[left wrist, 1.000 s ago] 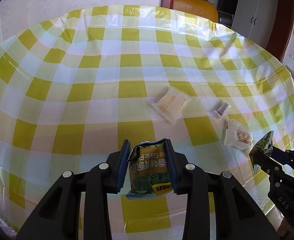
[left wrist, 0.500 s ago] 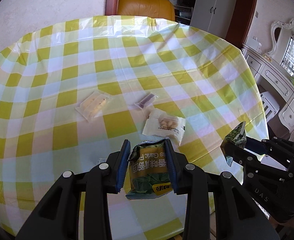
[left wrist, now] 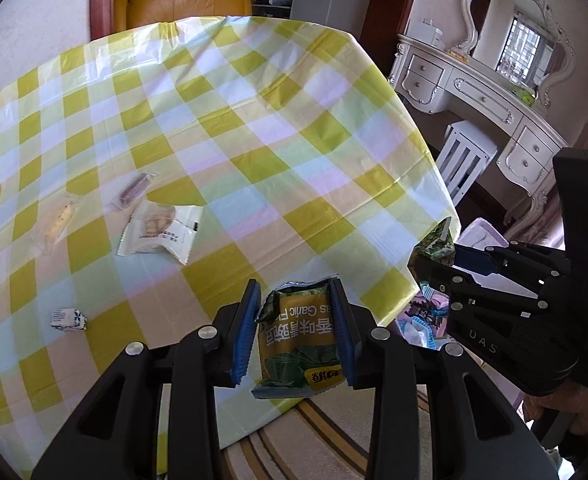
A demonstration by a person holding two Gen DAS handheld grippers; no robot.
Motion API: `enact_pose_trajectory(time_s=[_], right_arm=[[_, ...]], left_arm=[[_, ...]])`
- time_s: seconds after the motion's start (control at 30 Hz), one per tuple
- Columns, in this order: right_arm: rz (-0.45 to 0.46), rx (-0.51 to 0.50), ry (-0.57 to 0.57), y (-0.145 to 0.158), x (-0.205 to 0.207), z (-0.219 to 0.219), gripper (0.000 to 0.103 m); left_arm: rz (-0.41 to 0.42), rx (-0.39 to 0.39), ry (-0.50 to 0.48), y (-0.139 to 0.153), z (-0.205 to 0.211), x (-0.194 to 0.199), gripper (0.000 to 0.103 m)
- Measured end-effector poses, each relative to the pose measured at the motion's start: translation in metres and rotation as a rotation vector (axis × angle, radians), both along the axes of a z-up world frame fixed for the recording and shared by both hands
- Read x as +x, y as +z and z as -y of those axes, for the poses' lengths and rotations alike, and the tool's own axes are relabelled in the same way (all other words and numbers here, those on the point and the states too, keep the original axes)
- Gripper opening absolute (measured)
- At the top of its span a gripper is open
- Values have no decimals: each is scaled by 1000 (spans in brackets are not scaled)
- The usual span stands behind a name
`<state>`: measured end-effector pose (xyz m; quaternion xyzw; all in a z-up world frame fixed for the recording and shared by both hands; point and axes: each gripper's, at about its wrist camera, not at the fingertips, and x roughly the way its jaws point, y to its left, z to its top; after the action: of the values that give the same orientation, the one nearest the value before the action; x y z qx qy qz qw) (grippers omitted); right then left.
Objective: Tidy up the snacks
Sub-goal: 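Carry the garlic bag and triangular packet into the white box and open both grippers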
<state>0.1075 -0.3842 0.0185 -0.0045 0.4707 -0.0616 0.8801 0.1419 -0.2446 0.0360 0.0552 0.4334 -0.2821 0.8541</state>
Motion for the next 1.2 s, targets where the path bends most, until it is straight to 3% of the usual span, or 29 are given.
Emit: enact_pose_trajectory(time_s=[0.43,1.2], right_arm=[[-38,20,-146,-24,-42,73,27],[-101,41,-302,-55,-79,133,31]], left_arm=[[-90,9,-197,-14,78,-31,34],[-137,99,-335,-33,140,-55,36]])
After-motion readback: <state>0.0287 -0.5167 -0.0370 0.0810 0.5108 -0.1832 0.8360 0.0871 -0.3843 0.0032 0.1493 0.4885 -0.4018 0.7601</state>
